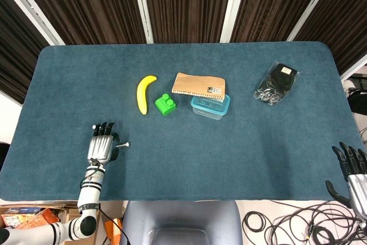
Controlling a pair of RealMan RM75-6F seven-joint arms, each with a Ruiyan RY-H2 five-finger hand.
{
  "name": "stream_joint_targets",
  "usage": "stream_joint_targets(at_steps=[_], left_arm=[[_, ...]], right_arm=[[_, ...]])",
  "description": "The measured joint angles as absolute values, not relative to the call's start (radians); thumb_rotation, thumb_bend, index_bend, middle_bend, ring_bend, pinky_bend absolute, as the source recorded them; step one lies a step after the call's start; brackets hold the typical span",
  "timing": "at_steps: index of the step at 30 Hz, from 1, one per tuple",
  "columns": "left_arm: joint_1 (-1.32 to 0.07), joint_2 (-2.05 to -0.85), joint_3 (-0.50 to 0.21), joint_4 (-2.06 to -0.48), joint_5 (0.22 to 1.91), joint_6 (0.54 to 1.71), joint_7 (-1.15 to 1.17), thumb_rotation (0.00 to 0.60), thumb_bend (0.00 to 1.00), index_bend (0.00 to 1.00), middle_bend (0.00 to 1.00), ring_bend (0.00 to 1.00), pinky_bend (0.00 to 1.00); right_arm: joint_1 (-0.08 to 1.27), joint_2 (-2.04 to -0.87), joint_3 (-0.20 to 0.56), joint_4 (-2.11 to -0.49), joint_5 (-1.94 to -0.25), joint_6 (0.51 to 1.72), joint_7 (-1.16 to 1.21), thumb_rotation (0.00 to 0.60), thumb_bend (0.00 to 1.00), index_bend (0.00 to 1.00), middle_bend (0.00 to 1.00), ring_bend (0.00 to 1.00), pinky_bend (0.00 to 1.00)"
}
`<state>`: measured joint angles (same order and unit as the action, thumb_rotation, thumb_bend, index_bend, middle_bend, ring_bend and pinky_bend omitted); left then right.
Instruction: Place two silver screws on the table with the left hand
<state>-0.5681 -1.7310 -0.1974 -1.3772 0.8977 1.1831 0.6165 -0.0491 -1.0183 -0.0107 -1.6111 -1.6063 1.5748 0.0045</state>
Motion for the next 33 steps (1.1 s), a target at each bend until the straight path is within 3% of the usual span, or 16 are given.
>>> stream_joint_targets(at_steps=[33], left_arm=[[-0.572,-1.727,-0.202,-1.348,0.920,1.151,0.564,0.600,0.40,0.59,0.10,0.03,0.07]], right_arm=[[-0.057,-1.013,-0.010,-1.604,-1.605,1.590,0.024,0.600,0.29,0.00,0.00,0.00,0.03]])
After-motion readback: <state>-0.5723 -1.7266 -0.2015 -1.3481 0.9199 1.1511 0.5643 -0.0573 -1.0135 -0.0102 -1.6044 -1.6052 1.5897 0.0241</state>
